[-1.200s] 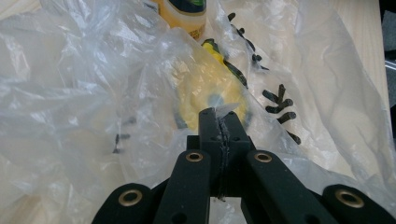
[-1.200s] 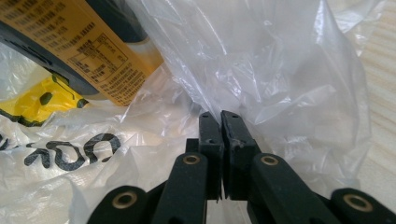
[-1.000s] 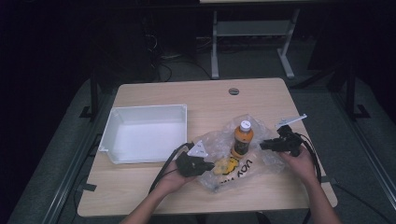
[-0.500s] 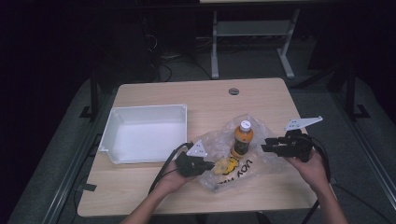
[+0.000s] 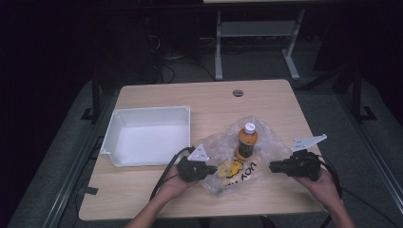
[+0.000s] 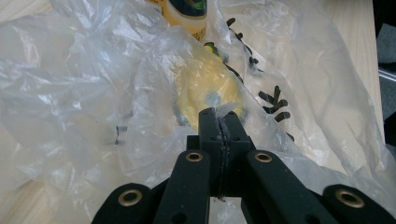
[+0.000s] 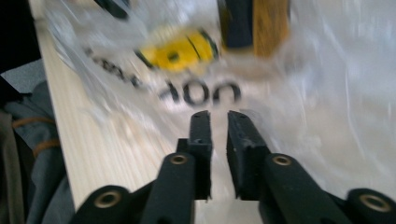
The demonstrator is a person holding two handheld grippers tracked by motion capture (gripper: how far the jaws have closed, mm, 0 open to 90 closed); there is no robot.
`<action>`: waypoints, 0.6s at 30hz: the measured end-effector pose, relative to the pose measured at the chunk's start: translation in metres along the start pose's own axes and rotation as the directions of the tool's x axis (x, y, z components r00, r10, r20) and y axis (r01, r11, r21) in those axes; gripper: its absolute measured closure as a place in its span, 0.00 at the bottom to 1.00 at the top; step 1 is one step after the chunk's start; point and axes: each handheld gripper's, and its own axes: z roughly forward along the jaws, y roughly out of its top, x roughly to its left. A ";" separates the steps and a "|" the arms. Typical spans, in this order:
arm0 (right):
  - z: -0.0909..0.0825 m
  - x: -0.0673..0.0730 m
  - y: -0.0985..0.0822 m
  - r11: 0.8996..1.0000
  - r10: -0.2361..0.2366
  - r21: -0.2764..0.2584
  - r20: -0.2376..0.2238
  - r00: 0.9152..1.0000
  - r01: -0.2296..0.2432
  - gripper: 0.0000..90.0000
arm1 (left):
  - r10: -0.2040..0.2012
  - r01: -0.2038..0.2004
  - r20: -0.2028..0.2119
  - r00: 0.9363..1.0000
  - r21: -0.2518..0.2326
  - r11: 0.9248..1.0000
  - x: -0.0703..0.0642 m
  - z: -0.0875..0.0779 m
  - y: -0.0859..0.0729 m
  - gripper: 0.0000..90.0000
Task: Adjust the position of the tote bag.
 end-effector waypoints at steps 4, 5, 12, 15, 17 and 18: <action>0.006 -0.006 -0.011 0.999 0.021 0.047 0.003 1.000 -0.021 0.96 | -0.004 0.004 0.001 1.000 -0.002 1.000 0.000 0.001 -0.005 0.99; 0.007 -0.008 -0.012 0.998 0.023 0.052 0.005 1.000 -0.024 0.97 | -0.006 0.006 0.001 1.000 -0.004 1.000 0.000 0.000 -0.006 0.99; 0.012 -0.014 -0.021 0.994 0.058 0.097 0.025 0.998 -0.060 1.00 | -0.008 0.008 -0.006 1.000 -0.010 1.000 0.001 -0.003 -0.010 0.99; 0.012 -0.016 -0.024 0.992 0.072 0.102 0.032 0.997 -0.075 1.00 | -0.011 0.011 -0.005 1.000 -0.013 1.000 0.002 -0.003 -0.012 0.99; 0.010 -0.018 -0.026 0.991 0.080 0.100 0.037 0.996 -0.084 1.00 | -0.016 0.016 -0.004 1.000 -0.017 1.000 0.001 -0.003 -0.013 0.99; 0.010 -0.018 -0.027 0.992 0.083 0.097 0.038 0.996 -0.086 1.00 | -0.018 0.018 -0.002 1.000 -0.016 1.000 0.002 -0.003 -0.014 0.99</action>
